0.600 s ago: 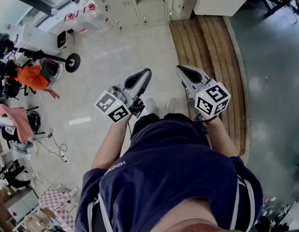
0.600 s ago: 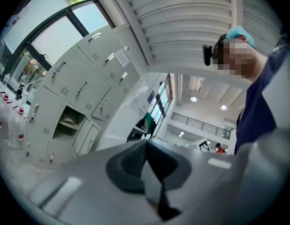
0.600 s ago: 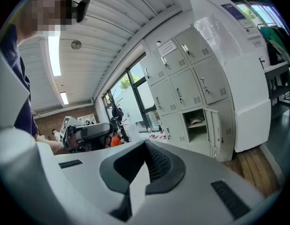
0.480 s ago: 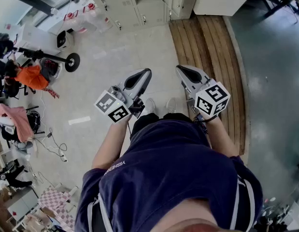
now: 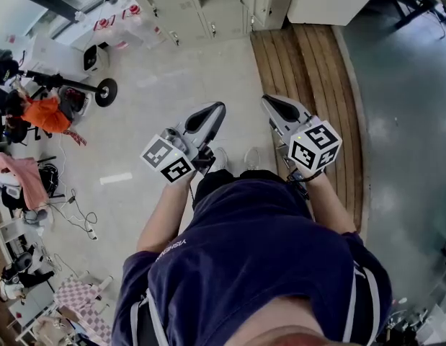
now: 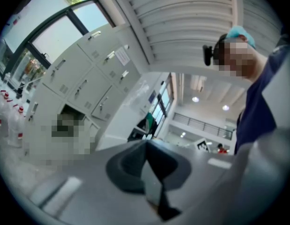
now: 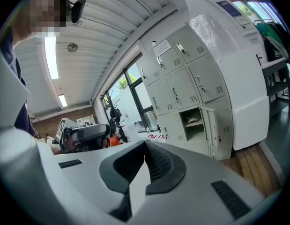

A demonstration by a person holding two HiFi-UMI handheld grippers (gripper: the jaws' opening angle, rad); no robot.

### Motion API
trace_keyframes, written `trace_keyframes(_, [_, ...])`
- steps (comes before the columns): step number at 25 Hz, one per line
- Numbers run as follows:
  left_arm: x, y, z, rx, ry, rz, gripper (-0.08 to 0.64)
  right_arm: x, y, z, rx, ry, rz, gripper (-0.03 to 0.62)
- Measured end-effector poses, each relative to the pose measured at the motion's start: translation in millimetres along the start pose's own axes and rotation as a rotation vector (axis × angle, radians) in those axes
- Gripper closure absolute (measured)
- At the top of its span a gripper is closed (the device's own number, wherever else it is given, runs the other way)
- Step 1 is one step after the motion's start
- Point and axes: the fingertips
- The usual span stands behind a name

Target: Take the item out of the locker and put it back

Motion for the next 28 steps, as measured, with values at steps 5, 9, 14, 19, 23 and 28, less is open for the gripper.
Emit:
trace_keyframes(5, [-3, 10, 1, 0.010, -0.016, -0.018, 0.557, -6, -5, -10, 0.010, 0.000, 0.012, 0.584])
trace_keyframes(9, [-8, 16, 9, 0.024, -0.019, -0.022, 0.557, -12, -3, -20, 0.016, 0.002, 0.020, 0.584])
trace_keyframes(14, [-3, 16, 20, 0.036, -0.038, -0.039, 0.557, -8, 3, -24, 0.018, -0.002, 0.027, 0.584])
trace_keyframes(19, [4, 23, 28, 0.033, -0.032, -0.048, 0.557, -8, 9, -33, 0.016, -0.004, 0.029, 0.584])
trace_keyframes(23, [10, 28, 44, 0.034, -0.035, -0.045, 0.557, -9, 23, -42, 0.012, 0.000, 0.033, 0.584])
trace_keyframes(28, [28, 37, 67, 0.032, -0.040, -0.038, 0.557, -2, 49, -56, 0.013, 0.015, 0.034, 0.584])
Point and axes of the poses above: the fingertips, and each gripper's own axes: y forward along the fingers, z to its left, x out of its top, and after that the axes turned 14 degrees about -y, right-handed
